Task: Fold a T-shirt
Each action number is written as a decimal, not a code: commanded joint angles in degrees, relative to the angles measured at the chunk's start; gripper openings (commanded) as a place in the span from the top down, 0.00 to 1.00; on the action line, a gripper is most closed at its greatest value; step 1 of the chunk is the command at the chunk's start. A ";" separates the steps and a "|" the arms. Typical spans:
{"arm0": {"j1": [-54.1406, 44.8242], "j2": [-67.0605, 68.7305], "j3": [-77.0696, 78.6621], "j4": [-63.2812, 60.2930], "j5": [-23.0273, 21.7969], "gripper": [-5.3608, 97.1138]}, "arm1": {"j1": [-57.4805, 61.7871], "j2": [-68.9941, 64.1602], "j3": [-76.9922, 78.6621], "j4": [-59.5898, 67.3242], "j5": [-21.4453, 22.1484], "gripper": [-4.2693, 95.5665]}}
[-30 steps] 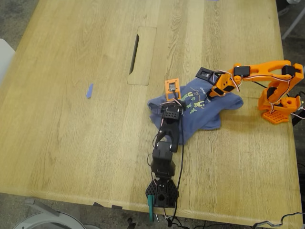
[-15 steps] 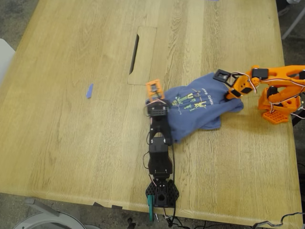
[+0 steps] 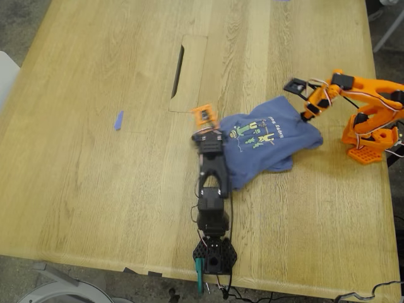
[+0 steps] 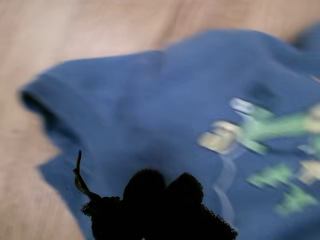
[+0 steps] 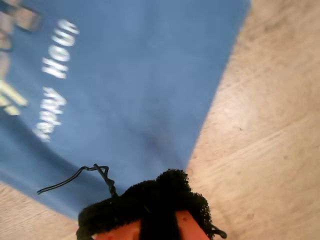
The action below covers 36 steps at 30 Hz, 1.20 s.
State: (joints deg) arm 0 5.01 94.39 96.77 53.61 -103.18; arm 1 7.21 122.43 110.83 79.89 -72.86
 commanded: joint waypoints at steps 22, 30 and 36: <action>5.27 -17.40 -13.80 -17.05 0.00 0.93 | -10.20 -16.87 -0.88 -17.93 0.79 0.96; -4.39 -24.35 -26.10 -13.97 0.44 0.93 | -11.51 -5.45 14.24 -17.31 2.11 0.96; -7.73 -26.19 -31.29 -10.99 0.26 0.93 | -11.95 1.93 20.21 -14.68 2.64 0.96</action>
State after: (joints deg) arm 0 3.60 66.27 72.60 42.10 -103.45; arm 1 -4.31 121.38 129.90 63.98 -70.58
